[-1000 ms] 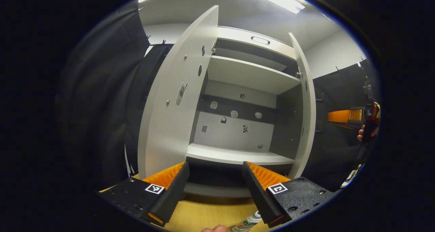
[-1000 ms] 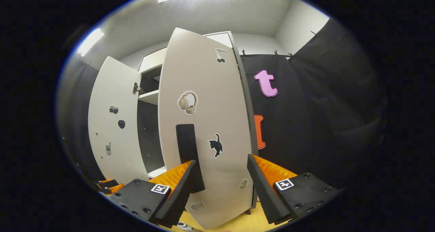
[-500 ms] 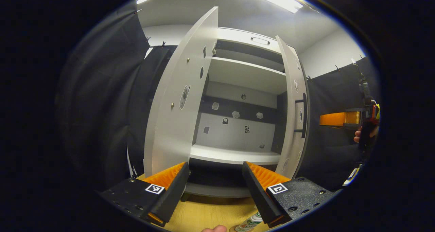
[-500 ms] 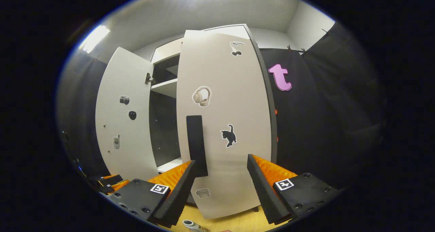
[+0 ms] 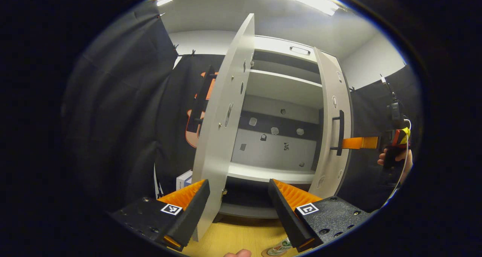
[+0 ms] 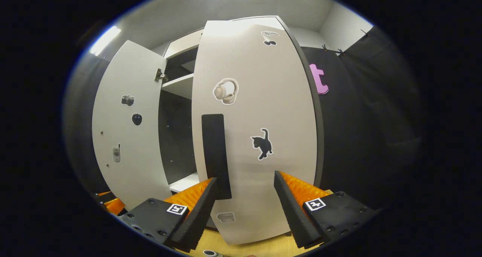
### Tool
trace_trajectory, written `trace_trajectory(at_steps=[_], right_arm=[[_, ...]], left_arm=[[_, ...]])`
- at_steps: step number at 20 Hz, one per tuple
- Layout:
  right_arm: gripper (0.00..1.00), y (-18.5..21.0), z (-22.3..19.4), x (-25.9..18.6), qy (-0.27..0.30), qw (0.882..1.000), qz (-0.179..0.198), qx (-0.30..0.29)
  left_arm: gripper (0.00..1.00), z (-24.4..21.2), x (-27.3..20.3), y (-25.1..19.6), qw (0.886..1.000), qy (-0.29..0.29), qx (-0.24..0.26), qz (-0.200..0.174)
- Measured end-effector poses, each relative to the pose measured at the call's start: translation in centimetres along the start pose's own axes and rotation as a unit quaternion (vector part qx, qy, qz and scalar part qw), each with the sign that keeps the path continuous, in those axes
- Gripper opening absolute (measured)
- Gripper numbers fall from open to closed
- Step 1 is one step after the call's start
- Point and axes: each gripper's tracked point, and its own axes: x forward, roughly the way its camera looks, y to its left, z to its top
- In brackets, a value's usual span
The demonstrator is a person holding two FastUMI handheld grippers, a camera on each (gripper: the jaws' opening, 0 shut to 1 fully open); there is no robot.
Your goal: Grasp the bottle in the cabinet with the left hand and place it on the coaster, then close the right door with the right hand and the left door with the left hand.
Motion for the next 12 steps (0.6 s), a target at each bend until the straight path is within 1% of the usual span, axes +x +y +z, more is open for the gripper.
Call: trace_trajectory(at_steps=[1,2,4,6,8,10,12], right_arm=[[0.97,0.2,0.0,0.7,-0.005,1.000,-0.003,-0.004],[0.97,0.3,0.1,0.8,-0.006,1.000,-0.006,-0.010],[0.97,0.8,0.1,1.6,-0.006,1.000,-0.010,-0.021],[0.97,1.1,0.2,2.6,-0.007,1.000,-0.011,-0.025],[0.97,1.2,0.1,3.5,-0.007,1.000,-0.009,-0.018],[0.97,1.2,0.0,4.2,-0.007,1.000,-0.005,-0.012],[0.97,1.4,-0.1,4.6,-0.005,1.000,0.000,-0.007]], left_arm=[[0.92,0.3,-0.5,0.7,1.000,-0.004,0.002,0.012],[0.95,0.8,-1.1,1.6,1.000,-0.010,0.005,0.028],[0.95,1.9,-2.4,4.1,0.997,-0.024,0.010,0.071],[0.95,3.1,-3.6,6.8,0.992,-0.036,0.018,0.116],[0.95,4.4,-4.6,9.6,0.986,-0.046,0.020,0.157],[0.94,6.1,-5.4,12.9,0.976,-0.064,0.017,0.207],[0.94,7.4,-5.2,14.8,0.969,-0.073,0.020,0.236]])
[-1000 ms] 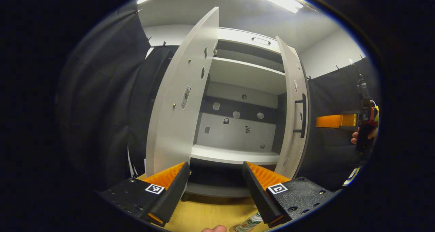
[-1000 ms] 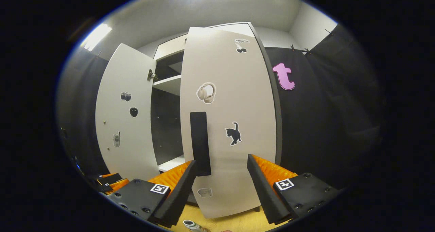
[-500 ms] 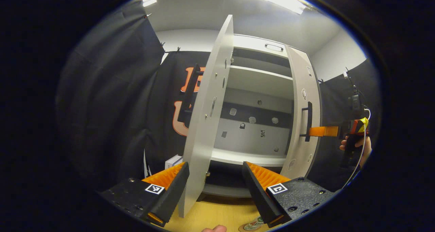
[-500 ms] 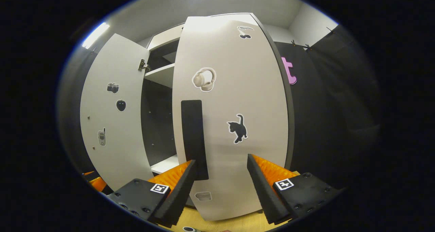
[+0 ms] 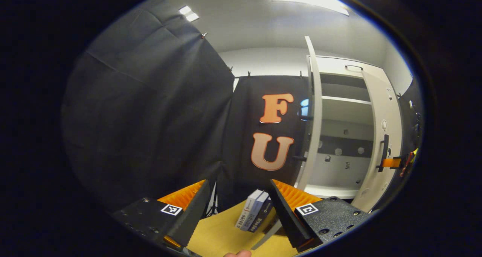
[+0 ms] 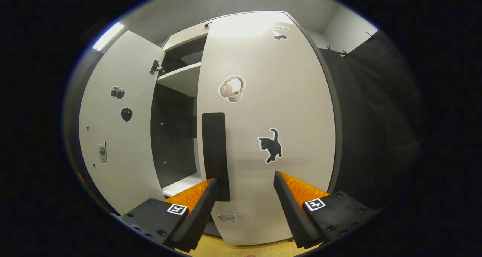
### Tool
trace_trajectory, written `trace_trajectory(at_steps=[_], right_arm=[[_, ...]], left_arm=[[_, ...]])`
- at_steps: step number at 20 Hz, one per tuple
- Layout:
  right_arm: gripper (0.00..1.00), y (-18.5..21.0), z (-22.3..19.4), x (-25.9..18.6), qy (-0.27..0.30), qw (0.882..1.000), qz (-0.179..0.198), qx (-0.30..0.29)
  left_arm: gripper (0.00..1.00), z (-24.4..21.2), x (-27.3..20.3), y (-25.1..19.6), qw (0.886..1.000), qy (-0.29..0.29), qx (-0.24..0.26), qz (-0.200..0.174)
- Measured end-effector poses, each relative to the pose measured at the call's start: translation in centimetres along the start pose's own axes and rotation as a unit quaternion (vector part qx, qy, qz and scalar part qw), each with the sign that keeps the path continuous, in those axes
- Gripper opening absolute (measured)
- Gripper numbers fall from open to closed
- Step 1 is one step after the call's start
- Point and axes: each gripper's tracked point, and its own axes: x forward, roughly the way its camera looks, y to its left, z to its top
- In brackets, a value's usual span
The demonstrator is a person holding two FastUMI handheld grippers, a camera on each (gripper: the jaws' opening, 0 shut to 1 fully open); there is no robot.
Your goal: Grasp the bottle in the cabinet with the left hand and place it on the coaster, then close the right door with the right hand and the left door with the left hand.
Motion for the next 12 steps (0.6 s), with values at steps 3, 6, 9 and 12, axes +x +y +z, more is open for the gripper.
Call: trace_trajectory(at_steps=[3,6,9,12], right_arm=[[0.97,0.0,-0.2,0.0,0.003,1.000,-0.002,0.007],[0.97,-0.3,0.4,-1.2,-0.004,1.000,-0.006,0.000],[0.97,-1.0,1.1,-4.6,-0.008,1.000,-0.007,-0.003],[0.97,-2.1,1.2,-7.5,-0.005,1.000,-0.012,0.000]], left_arm=[[0.95,1.7,2.6,1.1,1.000,-0.013,-0.015,0.010],[0.94,3.4,5.9,1.1,0.999,-0.029,-0.014,0.008],[0.94,3.4,8.3,-1.2,0.999,-0.022,0.009,-0.022],[0.94,2.7,9.7,-4.9,0.997,-0.009,-0.002,-0.070]])
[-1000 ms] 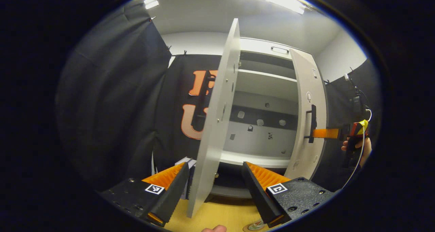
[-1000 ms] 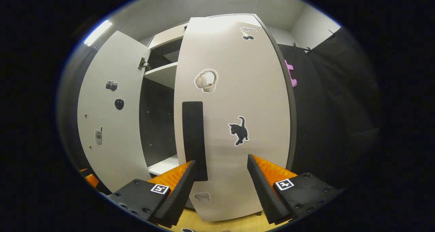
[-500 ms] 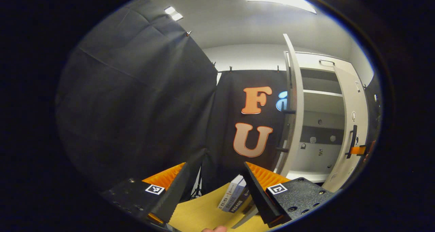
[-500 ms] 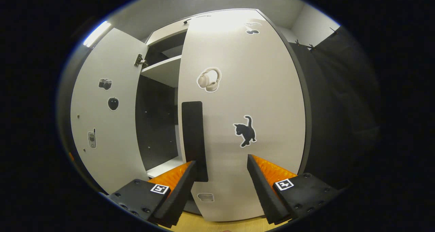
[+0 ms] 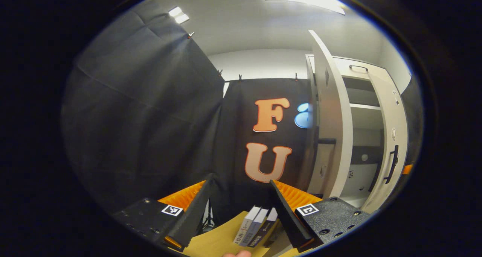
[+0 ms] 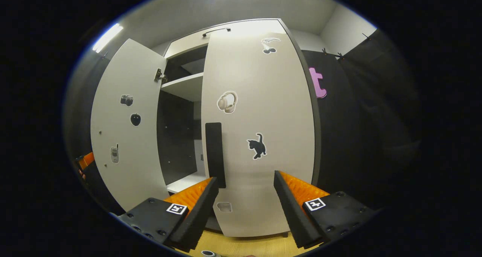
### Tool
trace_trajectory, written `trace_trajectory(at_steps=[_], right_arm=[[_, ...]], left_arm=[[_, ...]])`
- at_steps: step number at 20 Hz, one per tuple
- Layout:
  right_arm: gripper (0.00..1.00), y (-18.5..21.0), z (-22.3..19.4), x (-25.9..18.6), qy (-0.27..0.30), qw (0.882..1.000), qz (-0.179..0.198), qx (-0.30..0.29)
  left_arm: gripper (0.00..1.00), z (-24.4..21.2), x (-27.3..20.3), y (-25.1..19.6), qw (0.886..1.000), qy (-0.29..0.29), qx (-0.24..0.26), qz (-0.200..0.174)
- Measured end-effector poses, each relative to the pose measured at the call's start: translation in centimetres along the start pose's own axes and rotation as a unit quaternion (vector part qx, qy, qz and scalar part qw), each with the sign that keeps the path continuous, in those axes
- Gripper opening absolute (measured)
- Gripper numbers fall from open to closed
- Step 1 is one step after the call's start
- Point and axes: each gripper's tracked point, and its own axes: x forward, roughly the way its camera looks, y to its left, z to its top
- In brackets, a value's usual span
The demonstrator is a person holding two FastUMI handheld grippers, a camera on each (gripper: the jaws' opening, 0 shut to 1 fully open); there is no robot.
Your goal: Grasp the bottle in the cabinet with the left hand and place it on the coaster, then close the right door with the right hand and the left door with the left hand.
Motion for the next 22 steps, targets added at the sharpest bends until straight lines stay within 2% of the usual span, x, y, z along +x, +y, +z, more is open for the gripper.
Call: trace_trajectory(at_steps=[2,3,4,5,6,9,11,12,16,17,18,22], right_arm=[[0.97,-1.3,-0.1,-1.5,0.000,1.000,-0.012,-0.003],[0.97,-2.0,-0.2,-2.1,0.001,1.000,-0.021,-0.005],[0.97,-2.7,-0.3,-2.7,0.001,1.000,-0.027,-0.005],[0.97,-3.3,-0.3,-3.2,0.000,0.999,-0.033,-0.004],[0.97,-3.9,-0.3,-3.7,-0.002,0.999,-0.038,-0.004],[0.97,-5.4,-0.3,-4.9,-0.007,0.999,-0.047,-0.005],[0.97,-6.3,-0.3,-5.5,-0.007,0.998,-0.053,-0.012],[0.97,-6.8,-0.3,-5.9,-0.007,0.998,-0.056,-0.015],[0.98,-7.7,-0.3,-7.0,-0.002,0.999,-0.049,-0.001],[0.97,-8.0,-0.3,-7.2,-0.001,0.999,-0.047,0.003],[0.97,-8.3,-0.3,-7.5,-0.001,0.999,-0.049,0.003],[0.97,-9.6,-0.2,-8.6,-0.003,0.998,-0.063,-0.006]], left_arm=[[0.97,-0.1,1.0,-1.1,1.000,0.001,-0.018,-0.013],[0.95,0.2,1.2,-1.1,1.000,-0.004,-0.022,-0.009],[0.98,0.5,1.3,-1.2,1.000,-0.013,-0.023,-0.010],[0.91,0.9,1.4,-1.3,1.000,-0.018,-0.021,-0.010],[0.97,1.0,1.3,-1.6,1.000,-0.021,-0.018,-0.012],[0.88,1.5,1.0,-2.4,0.999,-0.028,0.010,-0.019],[0.88,1.5,0.6,-3.0,0.999,-0.029,0.017,-0.023],[0.93,1.4,0.3,-3.5,0.999,-0.027,0.011,-0.030],[0.93,0.7,-0.6,-6.0,0.998,-0.009,-0.025,-0.063],[0.89,0.6,-1.0,-6.8,0.997,-0.007,-0.025,-0.069],[0.93,0.6,-1.3,-7.6,0.997,-0.007,-0.020,-0.075],[0.93,0.5,-2.1,-11.3,0.995,-0.011,0.006,-0.102]])
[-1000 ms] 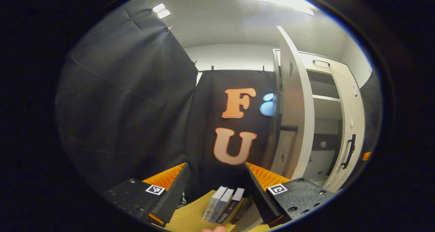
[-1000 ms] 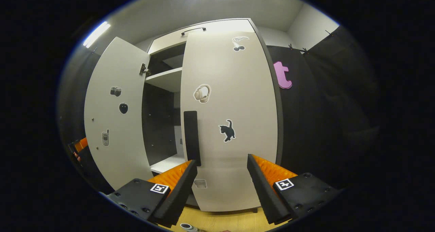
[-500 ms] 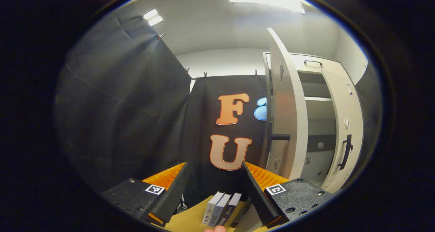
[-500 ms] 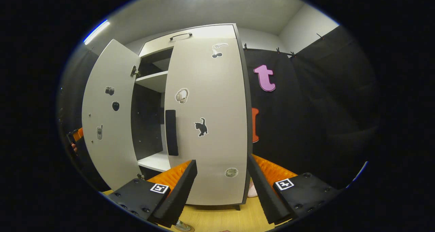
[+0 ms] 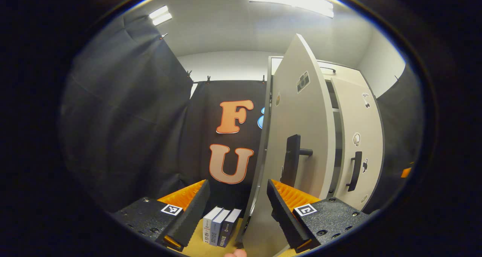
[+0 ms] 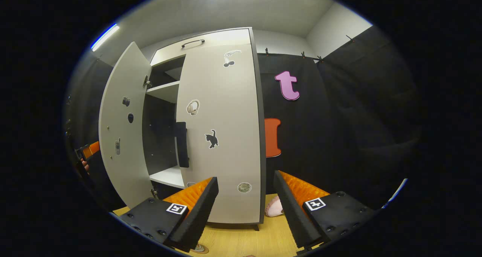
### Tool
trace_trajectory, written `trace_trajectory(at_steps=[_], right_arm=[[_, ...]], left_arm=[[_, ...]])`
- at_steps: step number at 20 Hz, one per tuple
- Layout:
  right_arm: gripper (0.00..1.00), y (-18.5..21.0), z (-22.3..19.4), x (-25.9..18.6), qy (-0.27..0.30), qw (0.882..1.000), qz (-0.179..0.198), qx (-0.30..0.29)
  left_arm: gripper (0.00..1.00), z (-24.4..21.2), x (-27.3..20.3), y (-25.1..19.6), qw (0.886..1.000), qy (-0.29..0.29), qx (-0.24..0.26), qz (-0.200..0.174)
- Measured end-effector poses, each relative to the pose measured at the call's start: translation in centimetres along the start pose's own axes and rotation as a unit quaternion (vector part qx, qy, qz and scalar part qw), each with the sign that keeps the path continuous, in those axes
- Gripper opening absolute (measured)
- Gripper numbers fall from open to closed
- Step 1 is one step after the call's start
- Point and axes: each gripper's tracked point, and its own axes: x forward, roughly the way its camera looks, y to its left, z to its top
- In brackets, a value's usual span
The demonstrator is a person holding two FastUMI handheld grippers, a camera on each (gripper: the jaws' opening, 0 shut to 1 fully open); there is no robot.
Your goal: Grasp the bottle in the cabinet with the left hand and place it on the coaster, then close the right door with the right hand and the left door with the left hand.
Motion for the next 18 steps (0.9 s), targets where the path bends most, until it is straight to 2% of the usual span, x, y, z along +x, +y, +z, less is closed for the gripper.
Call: trace_trajectory(at_steps=[1,2,4,5,6,8,12,18], right_arm=[[0.97,-0.3,0.0,-0.2,-0.001,1.000,-0.002,0.000],[0.97,-0.4,0.1,-0.4,-0.001,1.000,-0.005,0.000],[0.97,-0.8,0.0,-0.7,-0.001,1.000,-0.012,0.002],[0.97,-0.9,0.1,-1.0,-0.002,1.000,-0.014,0.002],[0.97,-1.1,0.1,-1.2,-0.003,1.000,-0.018,0.003],[0.97,-1.5,0.0,-1.5,-0.004,1.000,-0.027,0.002],[0.97,-2.3,0.2,-2.0,-0.005,0.999,-0.042,0.008],[0.97,-3.5,0.1,-2.7,-0.002,0.998,-0.063,0.017]], left_arm=[[0.88,-0.2,0.0,-1.0,1.000,0.002,0.000,-0.011],[0.93,-0.5,0.2,-2.1,1.000,0.004,-0.004,-0.023],[0.93,-1.2,0.5,-4.2,0.999,0.011,-0.018,-0.049],[0.89,-1.5,0.8,-5.5,0.998,0.015,-0.026,-0.063],[0.93,-1.9,1.0,-6.7,0.996,0.018,-0.030,-0.077],[0.94,-2.3,1.3,-8.8,0.994,0.022,-0.026,-0.101],[0.94,-2.4,2.1,-11.4,0.992,0.012,-0.003,-0.122],[0.92,-4.0,3.9,-14.0,0.989,0.028,-0.005,-0.145]])
